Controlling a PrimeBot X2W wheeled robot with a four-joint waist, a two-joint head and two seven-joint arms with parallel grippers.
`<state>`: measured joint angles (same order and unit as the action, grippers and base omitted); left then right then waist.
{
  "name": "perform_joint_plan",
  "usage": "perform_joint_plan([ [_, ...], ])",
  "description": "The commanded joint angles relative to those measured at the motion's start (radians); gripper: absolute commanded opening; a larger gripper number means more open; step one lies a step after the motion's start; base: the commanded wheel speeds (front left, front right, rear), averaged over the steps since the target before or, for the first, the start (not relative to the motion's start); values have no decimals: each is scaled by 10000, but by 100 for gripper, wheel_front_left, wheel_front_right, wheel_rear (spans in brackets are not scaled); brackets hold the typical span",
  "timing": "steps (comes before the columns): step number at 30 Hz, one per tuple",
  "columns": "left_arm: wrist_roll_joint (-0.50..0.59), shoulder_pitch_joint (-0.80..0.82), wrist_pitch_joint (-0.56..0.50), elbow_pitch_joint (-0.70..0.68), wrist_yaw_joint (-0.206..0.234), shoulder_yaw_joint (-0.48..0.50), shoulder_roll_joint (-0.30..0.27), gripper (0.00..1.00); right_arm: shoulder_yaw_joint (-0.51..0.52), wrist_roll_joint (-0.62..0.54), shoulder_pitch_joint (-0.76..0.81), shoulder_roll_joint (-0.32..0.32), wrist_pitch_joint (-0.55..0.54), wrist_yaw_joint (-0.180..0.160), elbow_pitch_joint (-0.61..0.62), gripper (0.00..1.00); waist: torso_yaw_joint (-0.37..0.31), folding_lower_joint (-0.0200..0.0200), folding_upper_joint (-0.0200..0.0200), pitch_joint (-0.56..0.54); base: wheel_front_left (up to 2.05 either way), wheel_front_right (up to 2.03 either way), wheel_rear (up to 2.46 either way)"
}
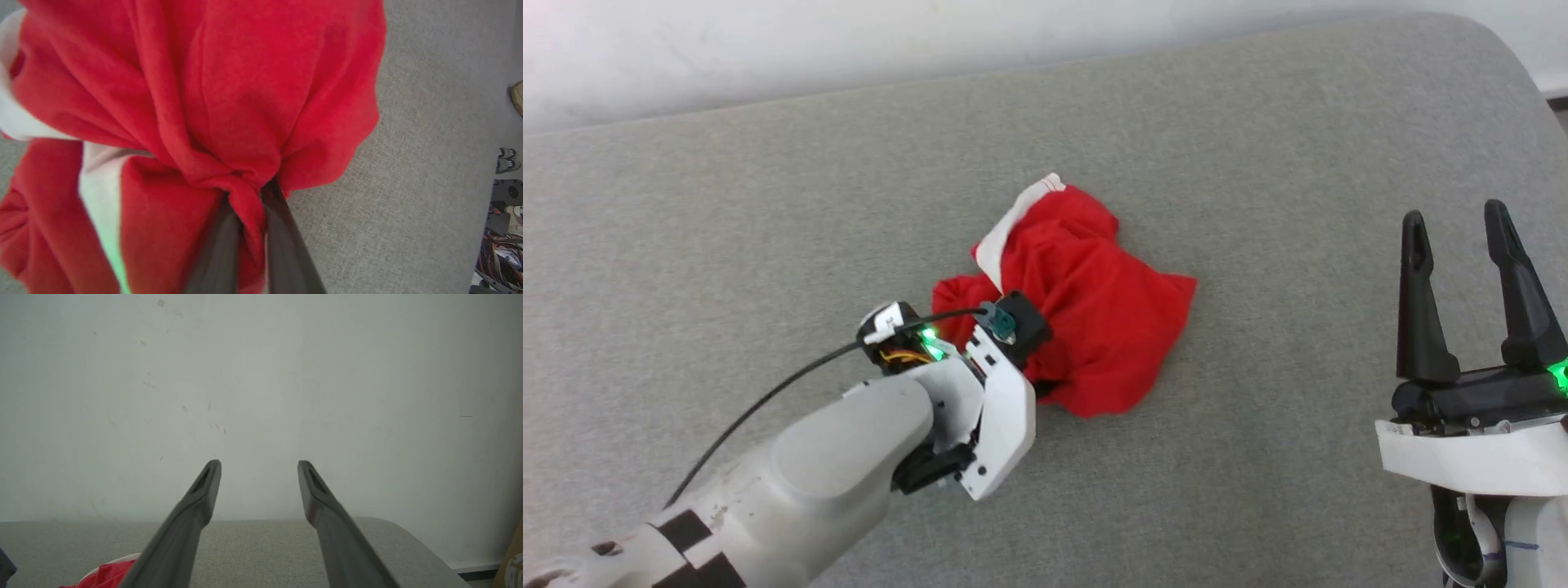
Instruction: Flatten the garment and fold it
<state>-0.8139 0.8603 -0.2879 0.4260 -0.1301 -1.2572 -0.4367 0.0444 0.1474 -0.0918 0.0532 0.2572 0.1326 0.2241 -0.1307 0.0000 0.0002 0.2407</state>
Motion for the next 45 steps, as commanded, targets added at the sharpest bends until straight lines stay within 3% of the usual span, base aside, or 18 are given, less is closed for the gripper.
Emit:
perform_joint_plan([
  [1,-50,-285,192,140,-6,-94,122,11,5,-129,81,-29,46,-19,-23,100,234,0,-2,-213,0,0,0],
  [2,17,-288,403,227,0,-83,171,100,-5,-161,111,-29,46,-19,-30,100,295,0,-2,-285,0,0,0],
  [6,356,-199,1702,348,399,268,422,100,-36,-260,288,-29,46,-19,-76,100,507,0,-2,-668,0,0,0],
  [12,788,-390,3729,-373,1401,944,438,100,24,-382,668,-30,46,-19,-90,100,834,0,-2,-1230,0,0,0],
  [16,1431,-645,5050,-962,2745,1499,159,100,70,-401,837,-30,46,-19,-78,100,1019,0,-2,-1451,0,0,0],
  [20,1959,-1267,5468,-1671,4162,2479,-119,100,164,-403,955,-30,46,-19,-30,100,1225,0,-2,-1521,0,0,0],
  [24,2964,-2300,5491,-2916,5487,4075,-164,100,240,-403,939,-30,46,-19,-3,100,1397,0,-2,-1441,0,0,0],
  [28,3920,-3800,5494,-3894,6389,5915,75,100,263,-403,902,-30,46,-19,-9,100,1519,0,-2,-1374,0,0,0],
  [31,4534,-4833,5495,-4185,6587,6963,348,100,292,-394,884,-30,46,-19,-52,100,1579,0,-2,-1360,0,0,0],
  [34,4831,-5427,5495,-4204,6476,7476,544,100,301,-386,888,-30,46,-19,-95,100,1602,0,-2,-1371,0,0,0],
  [45,5973,-7245,5496,-3694,4933,9238,1757,100,286,-231,1183,-30,46,-19,-760,100,1638,0,-2,-1547,0,0,0],
])
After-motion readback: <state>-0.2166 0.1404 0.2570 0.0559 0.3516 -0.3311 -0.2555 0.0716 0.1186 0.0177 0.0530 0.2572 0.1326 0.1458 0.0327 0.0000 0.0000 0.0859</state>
